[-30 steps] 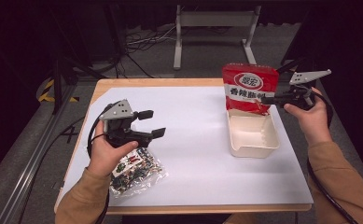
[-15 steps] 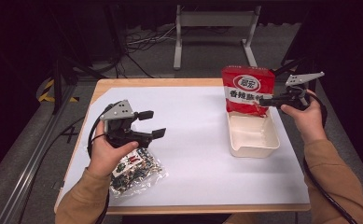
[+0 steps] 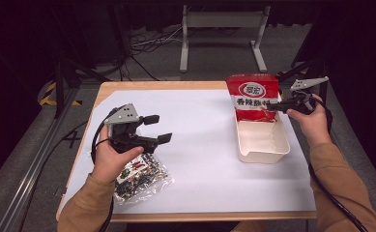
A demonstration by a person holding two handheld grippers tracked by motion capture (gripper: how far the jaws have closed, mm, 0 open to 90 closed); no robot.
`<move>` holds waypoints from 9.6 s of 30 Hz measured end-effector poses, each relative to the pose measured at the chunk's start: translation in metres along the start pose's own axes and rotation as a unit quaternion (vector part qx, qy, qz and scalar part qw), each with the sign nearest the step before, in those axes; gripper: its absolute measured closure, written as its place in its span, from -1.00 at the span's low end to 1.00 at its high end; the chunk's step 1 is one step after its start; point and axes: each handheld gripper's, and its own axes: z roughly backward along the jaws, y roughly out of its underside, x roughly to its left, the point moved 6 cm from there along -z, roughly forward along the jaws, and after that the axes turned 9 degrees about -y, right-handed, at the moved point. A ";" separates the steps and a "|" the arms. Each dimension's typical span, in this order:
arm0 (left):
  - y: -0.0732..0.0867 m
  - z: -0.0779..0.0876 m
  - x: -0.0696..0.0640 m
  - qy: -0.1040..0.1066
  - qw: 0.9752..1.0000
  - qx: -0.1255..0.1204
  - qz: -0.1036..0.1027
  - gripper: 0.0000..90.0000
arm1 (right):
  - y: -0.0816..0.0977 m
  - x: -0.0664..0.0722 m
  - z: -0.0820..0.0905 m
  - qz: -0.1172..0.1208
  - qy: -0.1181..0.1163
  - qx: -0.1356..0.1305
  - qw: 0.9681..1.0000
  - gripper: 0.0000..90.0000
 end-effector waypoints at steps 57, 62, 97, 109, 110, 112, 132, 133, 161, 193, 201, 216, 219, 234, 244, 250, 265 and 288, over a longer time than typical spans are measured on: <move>0.034 0.005 0.019 -0.038 0.998 0.041 0.000 -0.59 | 0.030 0.023 0.026 -0.024 0.134 0.009 0.991 0.10; 0.040 0.010 0.023 -0.047 0.998 0.043 -0.001 -0.59 | 0.031 0.035 0.033 -0.032 0.131 0.004 0.991 0.06; 0.062 0.036 0.058 -0.110 0.991 0.069 0.031 -0.69 | 0.027 0.135 0.009 -0.008 0.081 -0.040 0.996 -0.16; 0.076 0.043 0.083 -0.150 0.985 0.081 0.038 -0.75 | 0.027 0.149 0.002 -0.003 0.075 -0.038 0.996 -0.18; 0.076 0.043 0.083 -0.150 0.985 0.081 0.038 -0.76 | 0.027 0.149 0.002 -0.003 0.075 -0.038 0.996 -0.18; 0.079 0.044 0.088 -0.155 0.984 0.082 0.041 -0.76 | 0.028 0.155 -0.002 0.000 0.070 -0.037 0.997 -0.18; 0.113 0.061 0.126 -0.212 0.968 0.106 0.087 -0.73 | 0.027 0.182 -0.031 0.023 0.036 -0.042 0.998 -0.17; 0.116 0.062 0.129 -0.217 0.966 0.109 0.092 -0.74 | 0.027 0.183 -0.032 0.025 0.034 -0.042 0.998 -0.17; 0.190 0.070 0.176 -0.253 0.938 0.158 0.177 -0.92 | 0.020 0.199 -0.055 0.052 0.001 -0.030 0.998 -0.16; 0.201 0.059 0.158 -0.204 0.928 0.233 0.206 -0.46 | 0.027 0.199 -0.066 0.051 -0.005 -0.010 0.999 -0.17; 0.196 0.056 0.147 -0.218 0.917 0.252 0.219 -0.11 | 0.027 0.201 -0.068 0.053 -0.006 -0.006 0.999 -0.17; 0.187 0.053 0.139 -0.275 0.903 0.294 0.152 0.72 | 0.028 0.203 -0.070 0.054 -0.009 -0.004 0.999 -0.17; 0.187 0.054 0.139 -0.274 0.903 0.291 0.159 0.74 | 0.028 0.202 -0.070 0.053 -0.009 -0.004 0.999 -0.17; 0.183 0.059 0.141 -0.260 0.909 0.271 0.179 1.00 | 0.028 0.201 -0.068 0.051 -0.007 -0.007 0.999 -0.17; 0.154 0.065 0.134 -0.241 0.936 0.198 0.161 1.00 | 0.028 0.200 -0.066 0.048 -0.004 -0.010 0.999 -0.17; 0.120 0.070 0.118 -0.236 0.954 0.141 0.118 1.00 | 0.026 0.202 -0.066 0.049 -0.006 -0.012 0.999 -0.16; 0.058 0.087 0.079 -0.205 0.978 0.018 0.035 1.00 | 0.005 0.220 -0.075 0.056 -0.042 -0.031 0.997 -0.03; 0.031 0.108 0.049 -0.159 0.986 -0.046 -0.003 1.00 | -0.031 0.250 -0.118 0.084 -0.104 -0.044 0.990 -0.12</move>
